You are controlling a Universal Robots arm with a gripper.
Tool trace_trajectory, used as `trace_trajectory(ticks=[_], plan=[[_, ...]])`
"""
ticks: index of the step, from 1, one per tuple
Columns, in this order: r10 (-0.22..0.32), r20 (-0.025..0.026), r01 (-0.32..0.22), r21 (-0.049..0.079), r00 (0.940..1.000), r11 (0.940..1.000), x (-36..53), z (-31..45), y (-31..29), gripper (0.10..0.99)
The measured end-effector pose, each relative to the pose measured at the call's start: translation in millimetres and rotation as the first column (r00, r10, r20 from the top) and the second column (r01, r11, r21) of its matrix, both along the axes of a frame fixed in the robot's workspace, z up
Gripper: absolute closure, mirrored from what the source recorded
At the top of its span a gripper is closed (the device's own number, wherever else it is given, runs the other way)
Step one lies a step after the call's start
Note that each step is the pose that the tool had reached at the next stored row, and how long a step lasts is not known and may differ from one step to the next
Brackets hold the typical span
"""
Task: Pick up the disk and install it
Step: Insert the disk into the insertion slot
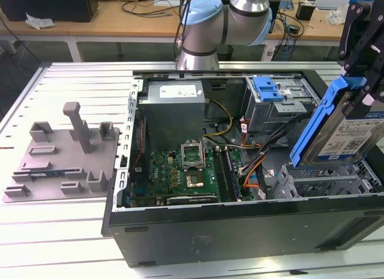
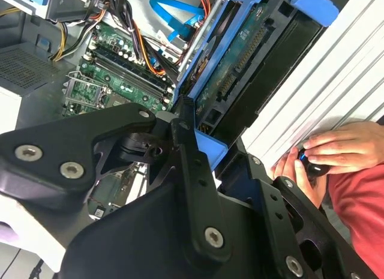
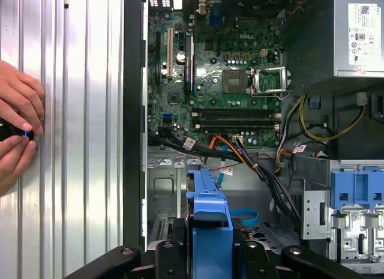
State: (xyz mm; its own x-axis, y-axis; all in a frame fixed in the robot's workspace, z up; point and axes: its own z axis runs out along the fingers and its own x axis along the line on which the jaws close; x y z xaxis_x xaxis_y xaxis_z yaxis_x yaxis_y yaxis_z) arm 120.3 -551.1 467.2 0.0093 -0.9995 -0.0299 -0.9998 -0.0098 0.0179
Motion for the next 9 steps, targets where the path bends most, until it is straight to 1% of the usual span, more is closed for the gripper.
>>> trace_trajectory(ticks=[9], plan=[[0.0, 0.0, 0.0, 0.0, 1.0, 1.0, 0.0, -2.1, -1.7, 0.722]])
